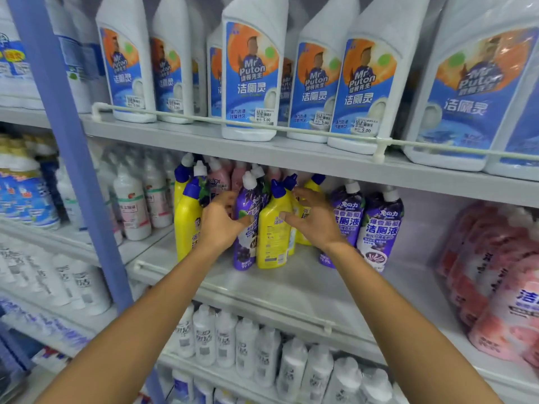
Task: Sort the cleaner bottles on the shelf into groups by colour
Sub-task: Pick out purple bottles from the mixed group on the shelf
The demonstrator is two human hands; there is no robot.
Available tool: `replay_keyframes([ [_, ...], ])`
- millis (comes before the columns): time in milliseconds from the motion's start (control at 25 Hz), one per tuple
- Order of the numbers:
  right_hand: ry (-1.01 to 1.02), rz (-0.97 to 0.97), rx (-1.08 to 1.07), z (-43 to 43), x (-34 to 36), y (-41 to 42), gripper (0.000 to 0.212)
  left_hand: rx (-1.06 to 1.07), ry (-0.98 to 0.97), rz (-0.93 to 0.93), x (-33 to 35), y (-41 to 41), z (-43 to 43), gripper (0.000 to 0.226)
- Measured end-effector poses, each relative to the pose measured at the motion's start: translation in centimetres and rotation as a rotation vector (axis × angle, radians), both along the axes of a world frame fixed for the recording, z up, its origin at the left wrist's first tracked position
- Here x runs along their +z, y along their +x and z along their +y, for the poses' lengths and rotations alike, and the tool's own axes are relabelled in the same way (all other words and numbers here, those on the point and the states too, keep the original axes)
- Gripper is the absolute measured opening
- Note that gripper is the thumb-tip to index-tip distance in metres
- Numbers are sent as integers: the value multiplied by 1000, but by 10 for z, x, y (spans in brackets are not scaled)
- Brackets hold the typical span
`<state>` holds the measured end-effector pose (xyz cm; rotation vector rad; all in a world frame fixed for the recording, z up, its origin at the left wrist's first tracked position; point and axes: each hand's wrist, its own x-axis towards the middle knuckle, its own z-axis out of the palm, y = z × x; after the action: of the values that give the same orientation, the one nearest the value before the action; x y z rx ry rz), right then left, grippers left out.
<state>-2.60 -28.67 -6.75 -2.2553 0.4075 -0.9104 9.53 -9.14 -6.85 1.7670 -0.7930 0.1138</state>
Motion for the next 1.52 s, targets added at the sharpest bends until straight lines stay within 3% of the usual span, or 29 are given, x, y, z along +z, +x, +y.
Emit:
replay_keyframes([
  [160,10,-8,36,-14,-16,31,67,19,-29,41,-17,13,-19,62],
  [360,65,-48,21,-20,-19,37,59,54,-2,8,-21,18,-25,55],
  [880,-105,-44,-128,-44,-14,10,58,83,113,-66,-17,25,23,60],
  [1080,-5,-68,-109,-42,-11,3,56,95,109,-79,-20,22,30,58],
  [1240,91,-195,-128,-31,-5,-2,49,87,84,-65,-21,24,39,66],
  [1400,114,-368,-41,7,18,10,31,76,53,-49,-23,23,46,64],
  [1520,-1,-261,95,34,30,49,48,77,34,-41,-21,22,49,64],
])
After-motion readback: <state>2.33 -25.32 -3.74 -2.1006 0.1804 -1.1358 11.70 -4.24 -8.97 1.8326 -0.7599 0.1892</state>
